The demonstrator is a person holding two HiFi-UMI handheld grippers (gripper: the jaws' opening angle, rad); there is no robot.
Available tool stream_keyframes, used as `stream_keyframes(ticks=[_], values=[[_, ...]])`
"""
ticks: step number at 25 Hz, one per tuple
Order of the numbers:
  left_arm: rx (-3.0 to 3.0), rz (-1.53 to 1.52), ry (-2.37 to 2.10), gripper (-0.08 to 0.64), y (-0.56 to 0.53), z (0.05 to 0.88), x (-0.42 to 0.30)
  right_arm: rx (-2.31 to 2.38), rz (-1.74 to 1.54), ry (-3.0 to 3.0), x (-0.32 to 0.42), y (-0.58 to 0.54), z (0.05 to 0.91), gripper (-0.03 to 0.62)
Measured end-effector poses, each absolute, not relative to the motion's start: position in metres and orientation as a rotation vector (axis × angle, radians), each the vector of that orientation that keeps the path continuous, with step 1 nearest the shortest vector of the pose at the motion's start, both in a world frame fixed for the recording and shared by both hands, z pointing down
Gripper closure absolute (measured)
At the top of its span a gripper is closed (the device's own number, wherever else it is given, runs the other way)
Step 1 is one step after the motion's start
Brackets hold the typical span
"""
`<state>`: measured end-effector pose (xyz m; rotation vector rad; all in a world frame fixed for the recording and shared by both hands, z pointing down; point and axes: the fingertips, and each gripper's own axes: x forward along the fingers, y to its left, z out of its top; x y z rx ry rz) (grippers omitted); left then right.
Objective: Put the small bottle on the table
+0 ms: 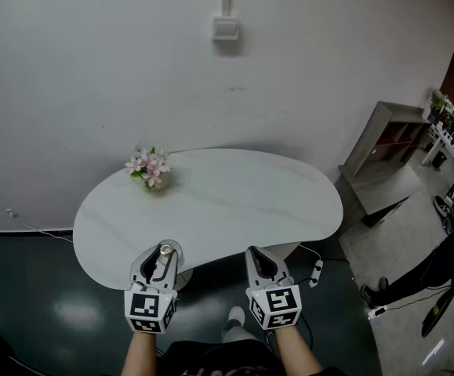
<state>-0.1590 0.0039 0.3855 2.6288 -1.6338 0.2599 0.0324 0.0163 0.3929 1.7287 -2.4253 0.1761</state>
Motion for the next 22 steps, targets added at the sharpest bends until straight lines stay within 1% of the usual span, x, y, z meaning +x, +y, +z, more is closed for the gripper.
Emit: stream_keyframes(ticks=[22], values=[[2.542,0.311,-1.719,0.43,-0.082,0.388,-0.122,1.615,0.256,-2.501,0.067,-0.08,0.402,0.525]])
